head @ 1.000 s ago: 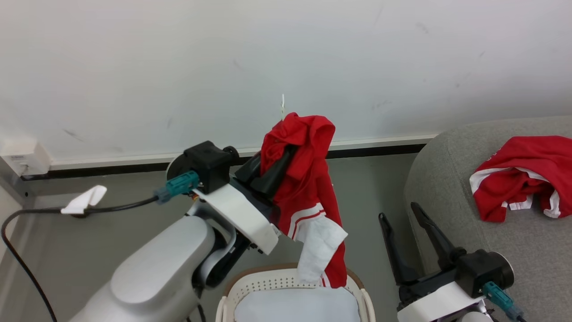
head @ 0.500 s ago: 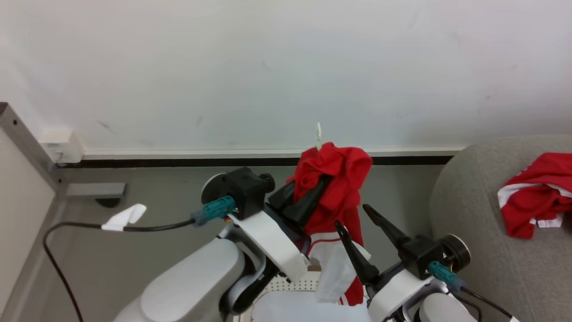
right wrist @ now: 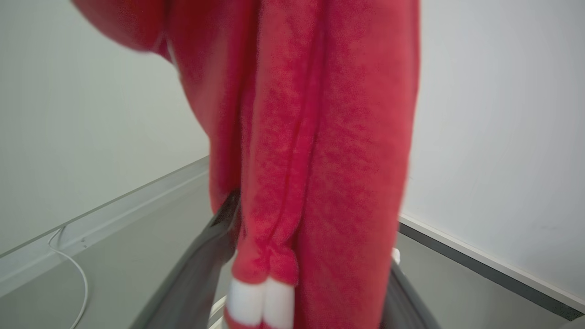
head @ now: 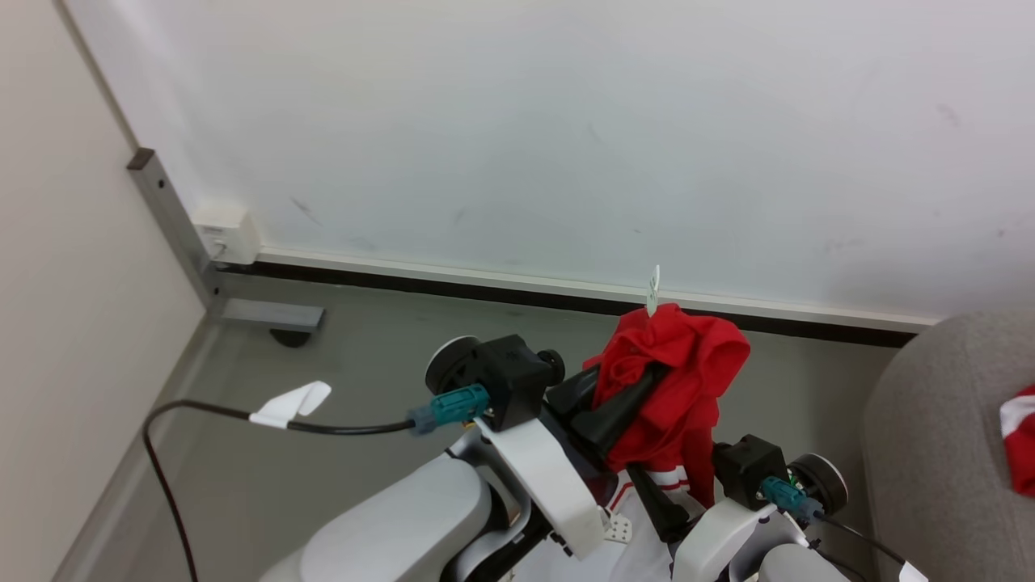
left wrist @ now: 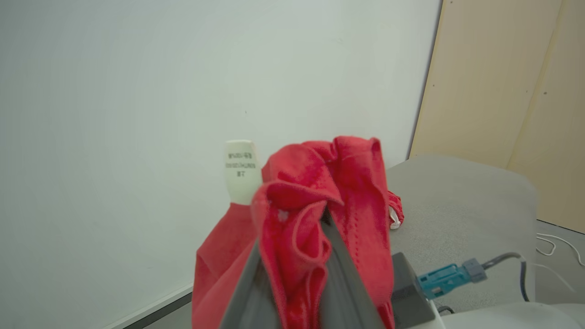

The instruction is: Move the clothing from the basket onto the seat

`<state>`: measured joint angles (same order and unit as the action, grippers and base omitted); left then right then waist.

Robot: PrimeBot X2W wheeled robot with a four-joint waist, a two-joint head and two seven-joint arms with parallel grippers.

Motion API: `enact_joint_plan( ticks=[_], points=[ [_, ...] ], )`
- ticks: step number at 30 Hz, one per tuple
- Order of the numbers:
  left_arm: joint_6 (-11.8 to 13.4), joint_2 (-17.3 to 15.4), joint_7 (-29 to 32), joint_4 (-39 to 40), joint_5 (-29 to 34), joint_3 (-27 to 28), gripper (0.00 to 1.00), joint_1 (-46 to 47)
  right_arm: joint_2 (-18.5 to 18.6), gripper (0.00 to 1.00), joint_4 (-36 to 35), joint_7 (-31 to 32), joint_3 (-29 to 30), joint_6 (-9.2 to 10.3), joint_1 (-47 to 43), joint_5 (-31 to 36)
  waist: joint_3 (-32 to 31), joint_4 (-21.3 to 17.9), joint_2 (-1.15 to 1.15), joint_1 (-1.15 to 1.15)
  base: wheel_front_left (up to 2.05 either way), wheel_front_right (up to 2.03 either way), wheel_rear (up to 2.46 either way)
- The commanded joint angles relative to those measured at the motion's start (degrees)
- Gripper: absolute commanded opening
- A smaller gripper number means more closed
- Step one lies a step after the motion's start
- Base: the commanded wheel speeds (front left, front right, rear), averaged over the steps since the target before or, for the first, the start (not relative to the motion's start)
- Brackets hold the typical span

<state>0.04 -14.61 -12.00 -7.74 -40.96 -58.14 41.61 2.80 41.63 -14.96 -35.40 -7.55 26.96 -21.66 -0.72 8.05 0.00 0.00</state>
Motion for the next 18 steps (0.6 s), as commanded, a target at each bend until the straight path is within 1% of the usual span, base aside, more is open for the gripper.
enact_joint_plan(
  ticks=[1, 2, 3, 4, 9, 18],
  points=[
    [0.1, 0.1, 0.1, 0.3, 0.2, -0.1, 0.0, -0.1, 0.1, 1.0, 0.4, -0.1, -0.2, 0.13, 0.4, -0.8, -0.4, 1.2, 0.0, 0.0, 0.0, 0.0, 0.0],
    [0.2, 0.1, 0.2, 0.4, 0.2, -0.1, 0.0, -0.1, 0.1, 0.77, 0.5, -0.1, -0.2, 0.13, 0.4, -1.1, -0.4, 1.5, 0.0, 0.0, 0.0, 0.0, 0.0],
    [0.3, 0.0, 0.3, 0.5, 0.2, -0.1, 0.0, -0.1, 0.1, 0.3, 0.6, -0.1, -0.3, 0.13, 0.5, -1.2, -0.5, 1.7, 0.0, 0.0, 0.0, 0.0, 0.0],
    [0.4, -0.1, 0.2, 0.6, 0.2, -0.2, 0.0, -0.2, 0.0, 0.0, 0.4, -0.1, -0.5, 0.13, 0.5, -1.4, -0.5, 1.9, 0.0, 0.0, 0.0, 0.0, 0.0],
    [0.9, -0.5, 0.0, 0.8, -0.1, 0.0, 0.0, -0.9, 0.0, 0.0, -0.8, -0.1, -1.5, 0.13, 0.6, -1.4, -0.7, 1.9, 0.0, 0.0, 0.0, 0.0, 0.0],
    [1.6, -0.9, 0.0, 0.9, -0.8, -0.1, 0.0, -1.5, 0.0, 0.0, -2.3, -0.1, -0.8, 0.13, -0.3, -2.2, -0.9, 0.6, 0.0, 0.0, 0.0, 0.0, 0.0]
  ],
)
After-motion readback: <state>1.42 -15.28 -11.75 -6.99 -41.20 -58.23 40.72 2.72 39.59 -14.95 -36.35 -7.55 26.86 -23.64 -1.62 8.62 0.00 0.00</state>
